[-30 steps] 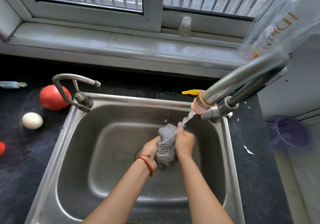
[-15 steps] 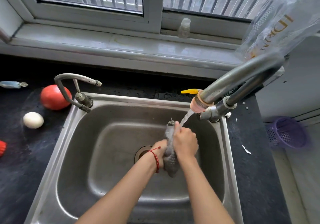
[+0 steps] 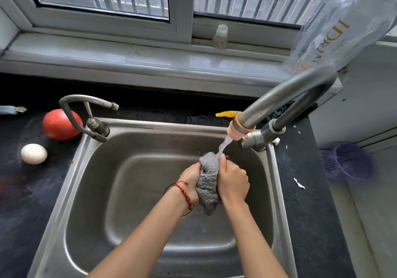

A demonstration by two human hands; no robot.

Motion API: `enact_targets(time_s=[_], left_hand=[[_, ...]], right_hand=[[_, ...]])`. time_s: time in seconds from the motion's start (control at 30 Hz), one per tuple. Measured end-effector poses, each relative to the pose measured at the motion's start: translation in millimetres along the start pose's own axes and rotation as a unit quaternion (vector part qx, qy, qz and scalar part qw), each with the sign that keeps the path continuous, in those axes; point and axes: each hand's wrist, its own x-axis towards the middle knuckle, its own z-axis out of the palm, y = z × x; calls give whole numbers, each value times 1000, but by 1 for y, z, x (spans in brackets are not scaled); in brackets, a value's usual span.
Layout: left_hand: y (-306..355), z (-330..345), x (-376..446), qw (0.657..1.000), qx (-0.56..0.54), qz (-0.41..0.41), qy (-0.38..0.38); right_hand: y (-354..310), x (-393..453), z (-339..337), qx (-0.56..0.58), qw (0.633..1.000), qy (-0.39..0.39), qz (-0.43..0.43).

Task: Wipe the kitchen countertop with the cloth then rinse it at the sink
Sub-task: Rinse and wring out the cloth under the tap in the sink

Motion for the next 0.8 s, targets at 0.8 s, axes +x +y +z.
enact_targets(time_s=[0.8], left_hand=[[13,-13,-12,992,-78,43,86]], right_hand=[[-17,49,-62,156,969,179,-68]])
